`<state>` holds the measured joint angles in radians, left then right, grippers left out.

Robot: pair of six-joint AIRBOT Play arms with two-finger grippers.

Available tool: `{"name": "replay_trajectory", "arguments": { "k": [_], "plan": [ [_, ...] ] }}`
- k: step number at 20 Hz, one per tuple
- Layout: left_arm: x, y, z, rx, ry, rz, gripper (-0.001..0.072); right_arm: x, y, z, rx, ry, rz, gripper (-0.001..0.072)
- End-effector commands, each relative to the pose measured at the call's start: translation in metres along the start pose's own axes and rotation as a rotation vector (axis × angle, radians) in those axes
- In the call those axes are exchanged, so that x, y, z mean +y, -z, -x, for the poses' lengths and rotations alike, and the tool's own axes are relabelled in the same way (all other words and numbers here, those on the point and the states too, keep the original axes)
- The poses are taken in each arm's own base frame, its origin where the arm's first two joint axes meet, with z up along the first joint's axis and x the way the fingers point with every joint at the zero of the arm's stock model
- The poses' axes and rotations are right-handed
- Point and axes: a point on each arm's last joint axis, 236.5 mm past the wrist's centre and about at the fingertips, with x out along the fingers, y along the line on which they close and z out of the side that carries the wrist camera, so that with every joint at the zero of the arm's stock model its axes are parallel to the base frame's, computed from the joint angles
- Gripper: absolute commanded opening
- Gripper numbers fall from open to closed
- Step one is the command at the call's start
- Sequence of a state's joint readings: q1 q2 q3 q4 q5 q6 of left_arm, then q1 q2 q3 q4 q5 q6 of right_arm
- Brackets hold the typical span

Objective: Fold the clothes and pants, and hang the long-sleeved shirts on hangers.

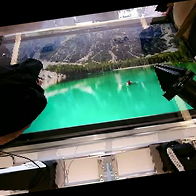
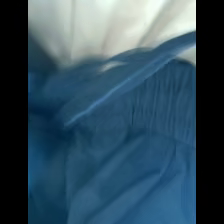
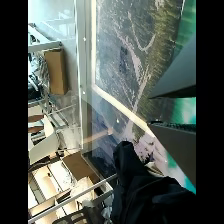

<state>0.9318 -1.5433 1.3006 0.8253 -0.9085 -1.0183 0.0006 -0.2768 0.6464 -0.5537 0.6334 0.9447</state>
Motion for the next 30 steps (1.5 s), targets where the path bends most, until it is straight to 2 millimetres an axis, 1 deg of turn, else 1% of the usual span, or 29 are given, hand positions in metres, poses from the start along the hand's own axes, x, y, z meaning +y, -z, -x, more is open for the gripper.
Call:
{"name": "replay_trajectory", "arguments": {
  "k": [1, 2, 4, 6, 7, 8, 9, 10, 11, 12, 14, 15, 16, 17, 18, 19, 20, 21, 22, 23, 24, 25, 26, 27, 28, 29, 30],
  "plan": [
    [-0.041, -0.005, 0.002, -0.017, 0.117, -0.034, 0.0007, 0.001, -0.005, 0.001, -0.012, 0.002, -0.008, 0.0177],
    [-0.065, -0.009, 0.015, -0.03, 0.172, -0.072, 0.0007, 0.003, -0.012, 0.002, -0.025, 0.0, 0.0, 0.0177],
    [-0.111, -0.02, 0.056, -0.086, 0.254, -0.149, 0.0006, 0.011, -0.037, 0.009, -0.07, 0.001, 0.053, 0.0177],
    [-0.171, -0.036, 0.115, -0.204, 0.327, -0.233, 0.0006, 0.017, -0.07, 0.022, -0.113, 0.047, 0.2, 0.0177],
    [-0.208, -0.043, 0.149, -0.283, 0.391, -0.263, 0.0006, 0.017, -0.088, 0.031, -0.135, 0.089, 0.293, 0.0177],
    [-0.254, -0.042, 0.189, -0.359, 0.487, -0.298, 0.0006, 0.016, -0.106, 0.041, -0.155, 0.14, 0.392, 0.0176],
    [-0.295, -0.033, 0.223, -0.407, 0.575, -0.338, 0.0006, 0.013, -0.121, 0.05, -0.168, 0.193, 0.481, 0.0176],
    [-0.341, -0.016, 0.257, -0.437, 0.689, -0.374, 0.0006, 0.009, -0.134, 0.059, -0.176, 0.251, 0.564, 0.0176],
    [-0.381, 0.006, 0.284, -0.444, 0.798, -0.415, 0.0006, 0.003, -0.142, 0.066, -0.172, 0.306, 0.635, 0.0176],
    [-0.419, 0.034, 0.307, -0.434, 0.901, -0.46, 0.0006, -0.006, -0.146, 0.071, -0.159, 0.357, 0.694, 0.0176],
    [-0.481, 0.091, 0.336, -0.357, 1.083, -0.494, 0.0006, -0.028, -0.142, 0.074, -0.089, 0.45, 0.795, 0.0176],
    [-0.51, 0.124, 0.343, -0.304, 1.159, -0.521, 0.0006, -0.041, -0.136, 0.072, -0.033, 0.482, 0.828, 0.0177],
    [-0.533, 0.157, 0.343, -0.257, 1.2, -0.56, 0.0006, -0.052, -0.127, 0.067, 0.028, 0.499, 0.842, 0.0177],
    [-0.558, 0.197, 0.338, -0.193, 1.227, -0.599, 0.0006, -0.065, -0.114, 0.06, 0.098, 0.505, 0.843, 0.0177],
    [-0.578, 0.236, 0.328, -0.139, 1.234, -0.634, 0.0006, -0.077, -0.099, 0.051, 0.171, 0.501, 0.833, 0.0177],
    [-0.598, 0.281, 0.313, -0.086, 1.232, -0.681, 0.0006, -0.087, -0.085, 0.043, 0.238, 0.495, 0.821, 0.0177],
    [-0.613, 0.321, 0.295, -0.046, 1.22, -0.718, 0.0006, -0.099, -0.072, 0.035, 0.3, 0.495, 0.801, 0.0177],
    [-0.626, 0.36, 0.272, 0.017, 1.201, -0.702, 0.0006, -0.112, -0.063, 0.029, 0.338, 0.512, 0.762, 0.0177],
    [-0.634, 0.393, 0.246, 0.085, 1.17, -0.666, 0.0006, -0.128, -0.057, 0.025, 0.365, 0.544, 0.717, 0.0178],
    [-0.635, 0.427, 0.214, 0.161, 1.121, -0.636, 0.0006, -0.144, -0.053, 0.025, 0.387, 0.581, 0.68, 0.0178],
    [-0.631, 0.457, 0.184, 0.23, 1.069, -0.624, 0.0006, -0.161, -0.049, 0.026, 0.41, 0.621, 0.64, 0.0179],
    [-0.623, 0.486, 0.155, 0.295, 1.015, -0.627, 0.0006, -0.175, -0.046, 0.03, 0.426, 0.656, 0.605, 0.018],
    [-0.614, 0.512, 0.134, 0.343, 0.975, -0.641, 0.0006, -0.189, -0.044, 0.034, 0.438, 0.691, 0.568, 0.0195],
    [-0.606, 0.535, 0.117, 0.396, 0.943, -0.631, 0.0006, -0.2, -0.043, 0.039, 0.447, 0.719, 0.547, 0.022],
    [-0.6, 0.552, 0.106, 0.436, 0.92, -0.618, 0.0006, -0.21, -0.041, 0.044, 0.458, 0.746, 0.531, 0.022],
    [-0.598, 0.564, 0.099, 0.454, 0.907, -0.625, 0.0006, -0.218, -0.039, 0.048, 0.473, 0.767, 0.517, 0.022],
    [-0.6, 0.568, 0.097, 0.453, 0.911, -0.638, 0.0007, -0.225, -0.034, 0.052, 0.496, 0.78, 0.496, 0.0221]
  ]
}}
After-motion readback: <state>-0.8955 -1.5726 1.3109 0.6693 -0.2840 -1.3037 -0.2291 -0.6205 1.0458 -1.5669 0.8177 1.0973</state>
